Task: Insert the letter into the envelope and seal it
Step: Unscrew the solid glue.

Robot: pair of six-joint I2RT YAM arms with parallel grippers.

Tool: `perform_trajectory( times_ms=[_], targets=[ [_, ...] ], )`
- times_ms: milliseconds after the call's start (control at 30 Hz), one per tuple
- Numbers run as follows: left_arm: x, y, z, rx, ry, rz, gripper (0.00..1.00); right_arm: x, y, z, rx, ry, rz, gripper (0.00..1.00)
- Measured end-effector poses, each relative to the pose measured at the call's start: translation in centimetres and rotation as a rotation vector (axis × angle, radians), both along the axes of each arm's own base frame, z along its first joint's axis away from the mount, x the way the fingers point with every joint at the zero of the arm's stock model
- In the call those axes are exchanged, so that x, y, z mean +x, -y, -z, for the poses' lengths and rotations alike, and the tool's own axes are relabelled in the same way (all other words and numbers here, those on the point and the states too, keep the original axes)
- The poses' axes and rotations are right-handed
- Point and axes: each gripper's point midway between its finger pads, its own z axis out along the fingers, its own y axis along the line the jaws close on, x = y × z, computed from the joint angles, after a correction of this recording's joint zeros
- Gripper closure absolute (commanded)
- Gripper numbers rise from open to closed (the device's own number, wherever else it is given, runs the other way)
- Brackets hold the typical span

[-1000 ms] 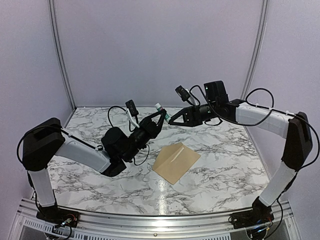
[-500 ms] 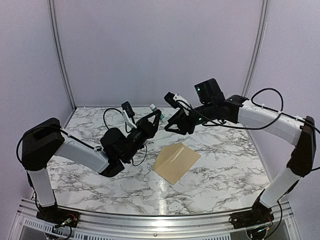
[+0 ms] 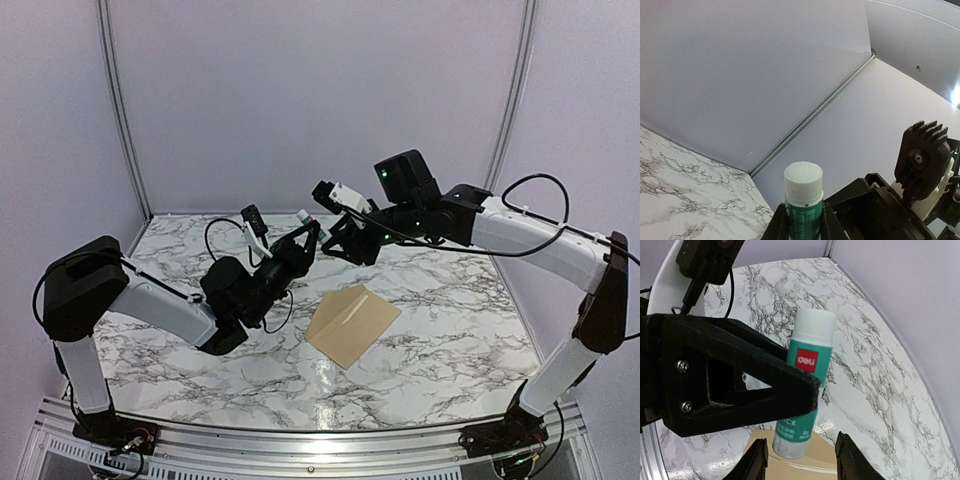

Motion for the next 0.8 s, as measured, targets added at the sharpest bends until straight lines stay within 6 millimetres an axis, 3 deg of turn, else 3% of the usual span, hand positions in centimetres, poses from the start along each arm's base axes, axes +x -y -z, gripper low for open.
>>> perform_trajectory(
  times_ms=[533, 633, 800],
  targets=[
    [0.07, -0.05, -0.01, -0.008, -0.006, 0.003, 1.0, 0.06, -0.48, 0.75, -0.014, -0.008, -0.019, 0.8],
    [0.06, -0.06, -0.02, -0.01, -0.006, 0.003, 1.0, -0.18, -0.61, 0.74, -0.01, -0.014, -0.032, 0.91],
    [-0.01, -0.08, -0.21, -0.021, -0.005, 0.008, 1.0, -0.5, -0.62, 0.46, 0.009, -0.039, -0.059, 0.92]
  ],
)
